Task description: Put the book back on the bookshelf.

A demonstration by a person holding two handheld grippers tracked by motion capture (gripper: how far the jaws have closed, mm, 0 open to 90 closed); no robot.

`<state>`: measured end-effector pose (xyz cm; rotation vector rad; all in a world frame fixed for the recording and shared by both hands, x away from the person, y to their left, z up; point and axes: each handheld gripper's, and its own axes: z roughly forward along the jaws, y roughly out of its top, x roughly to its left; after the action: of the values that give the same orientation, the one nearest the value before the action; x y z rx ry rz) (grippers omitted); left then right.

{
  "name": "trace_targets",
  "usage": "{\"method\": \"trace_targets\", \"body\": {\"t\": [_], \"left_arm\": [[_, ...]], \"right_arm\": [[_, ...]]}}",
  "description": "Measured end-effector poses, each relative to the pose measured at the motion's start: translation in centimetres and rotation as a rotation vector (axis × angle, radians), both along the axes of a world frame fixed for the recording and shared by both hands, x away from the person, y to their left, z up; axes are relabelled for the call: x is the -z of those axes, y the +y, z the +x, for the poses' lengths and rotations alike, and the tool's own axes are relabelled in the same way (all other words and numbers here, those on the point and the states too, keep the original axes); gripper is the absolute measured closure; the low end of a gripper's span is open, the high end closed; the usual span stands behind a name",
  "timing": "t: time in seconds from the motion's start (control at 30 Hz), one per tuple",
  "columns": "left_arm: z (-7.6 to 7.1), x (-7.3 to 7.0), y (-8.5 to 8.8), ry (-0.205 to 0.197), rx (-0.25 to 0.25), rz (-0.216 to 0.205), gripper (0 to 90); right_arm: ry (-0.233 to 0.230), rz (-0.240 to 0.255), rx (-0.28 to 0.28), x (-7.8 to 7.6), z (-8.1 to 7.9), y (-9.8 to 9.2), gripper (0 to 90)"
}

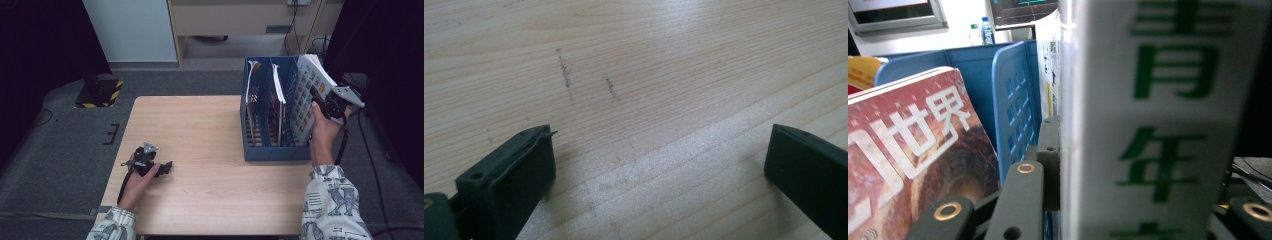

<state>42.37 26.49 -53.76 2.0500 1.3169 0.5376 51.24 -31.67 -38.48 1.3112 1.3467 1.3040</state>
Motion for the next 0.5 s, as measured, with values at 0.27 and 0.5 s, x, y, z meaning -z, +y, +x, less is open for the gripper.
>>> {"method": "trace_targets", "body": {"t": [0.27, 0.5], "left_arm": [[0.0, 0.0, -0.2, -0.001, 0.000, 0.006, 0.0], [-0.1, 0.0, -0.3, -0.001, -0.001, 0.007, 0.0]], "right_arm": [[0.000, 0.011, -0.005, 1.1, -0.2, 0.4, 73.7], [-0.014, -0.009, 0.000, 1.6, -0.7, 0.6, 73.7]]}}
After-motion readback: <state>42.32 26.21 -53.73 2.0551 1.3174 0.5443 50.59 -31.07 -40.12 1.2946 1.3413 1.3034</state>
